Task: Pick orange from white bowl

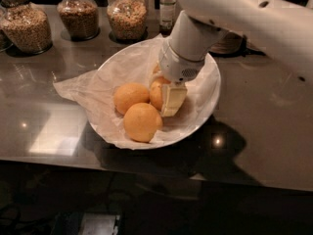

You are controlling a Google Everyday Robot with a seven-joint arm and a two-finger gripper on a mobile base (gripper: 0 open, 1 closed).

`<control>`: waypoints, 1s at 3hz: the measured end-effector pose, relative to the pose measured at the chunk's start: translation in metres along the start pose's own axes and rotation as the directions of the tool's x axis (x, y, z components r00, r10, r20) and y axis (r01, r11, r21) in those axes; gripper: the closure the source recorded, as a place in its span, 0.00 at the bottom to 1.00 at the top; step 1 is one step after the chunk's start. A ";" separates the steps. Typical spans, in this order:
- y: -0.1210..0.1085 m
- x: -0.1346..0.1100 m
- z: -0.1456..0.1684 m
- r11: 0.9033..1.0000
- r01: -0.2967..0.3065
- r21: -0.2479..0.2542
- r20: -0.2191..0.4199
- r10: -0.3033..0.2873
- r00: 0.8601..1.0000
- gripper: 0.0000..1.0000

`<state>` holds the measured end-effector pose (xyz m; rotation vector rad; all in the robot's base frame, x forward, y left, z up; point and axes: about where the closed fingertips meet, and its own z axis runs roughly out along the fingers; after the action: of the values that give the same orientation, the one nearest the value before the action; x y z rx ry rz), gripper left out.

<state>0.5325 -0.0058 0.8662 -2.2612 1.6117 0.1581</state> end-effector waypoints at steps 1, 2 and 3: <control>-0.001 -0.022 -0.081 0.976 0.061 0.208 0.153 -0.094 0.984 1.00; 0.023 -0.048 -0.158 0.923 0.135 0.360 0.232 -0.229 0.945 1.00; 0.059 -0.082 -0.204 0.876 0.227 0.426 0.290 -0.370 0.882 1.00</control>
Offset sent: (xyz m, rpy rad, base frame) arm -0.1187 -0.0285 0.2579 0.5649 -0.4640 0.2891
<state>0.4260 -0.0205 1.0664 -1.9995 0.9789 0.1548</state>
